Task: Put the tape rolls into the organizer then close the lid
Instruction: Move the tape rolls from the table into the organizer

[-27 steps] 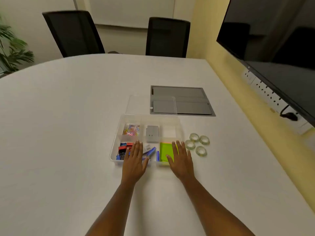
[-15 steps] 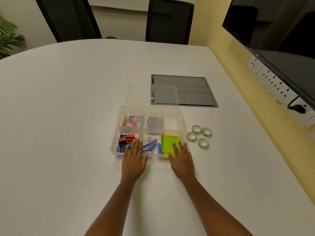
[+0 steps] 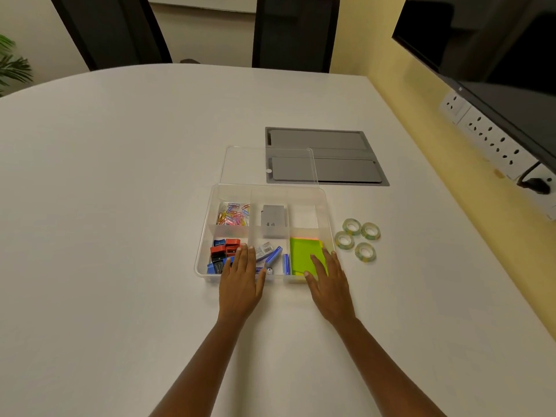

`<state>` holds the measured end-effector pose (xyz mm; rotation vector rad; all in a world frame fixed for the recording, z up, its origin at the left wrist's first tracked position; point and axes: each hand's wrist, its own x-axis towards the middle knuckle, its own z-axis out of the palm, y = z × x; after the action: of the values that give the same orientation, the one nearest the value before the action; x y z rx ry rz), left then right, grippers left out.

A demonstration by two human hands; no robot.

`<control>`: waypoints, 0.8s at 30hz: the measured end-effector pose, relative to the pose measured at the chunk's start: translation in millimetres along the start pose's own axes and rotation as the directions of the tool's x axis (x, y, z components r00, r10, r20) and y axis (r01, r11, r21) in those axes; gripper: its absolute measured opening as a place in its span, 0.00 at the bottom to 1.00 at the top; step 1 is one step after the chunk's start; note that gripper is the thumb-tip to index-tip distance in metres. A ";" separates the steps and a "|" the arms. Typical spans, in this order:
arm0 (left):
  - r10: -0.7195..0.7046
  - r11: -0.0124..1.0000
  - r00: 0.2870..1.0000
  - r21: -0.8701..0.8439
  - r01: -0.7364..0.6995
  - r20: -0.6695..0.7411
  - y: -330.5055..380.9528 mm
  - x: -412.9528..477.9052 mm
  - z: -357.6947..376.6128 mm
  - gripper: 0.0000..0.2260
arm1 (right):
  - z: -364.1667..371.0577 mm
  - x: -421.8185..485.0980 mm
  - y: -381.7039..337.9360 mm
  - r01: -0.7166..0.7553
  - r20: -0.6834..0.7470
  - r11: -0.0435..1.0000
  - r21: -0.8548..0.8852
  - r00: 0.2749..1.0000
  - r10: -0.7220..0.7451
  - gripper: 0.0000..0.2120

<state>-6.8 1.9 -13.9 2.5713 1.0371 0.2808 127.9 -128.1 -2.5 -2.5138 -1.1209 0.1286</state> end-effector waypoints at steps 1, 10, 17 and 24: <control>-0.015 1.000 1.000 -0.014 0.015 0.004 1.7 3.3 -4.0 0.46 | -1.0 0.7 0.7 0.012 -0.010 1.000 0.019 1.000 -0.011 0.36; -0.070 0.997 0.991 0.048 0.065 0.110 8.3 51.3 -22.9 0.26 | -14.1 41.6 8.7 -0.179 0.025 0.944 0.277 0.983 0.179 0.23; -0.089 0.996 0.991 0.033 0.086 0.103 8.6 76.7 -19.1 0.24 | -11.6 57.3 21.7 -0.296 0.224 0.939 0.175 0.940 0.255 0.32; -0.100 0.994 0.993 0.044 0.098 0.055 12.0 66.2 -11.1 0.22 | -7.6 50.1 30.3 -0.297 0.203 0.930 0.216 0.945 0.254 0.32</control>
<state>44.4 43.0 4.4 2.5381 1.1563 0.1611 184.7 -112.2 -3.5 -2.4553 -0.7476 0.5373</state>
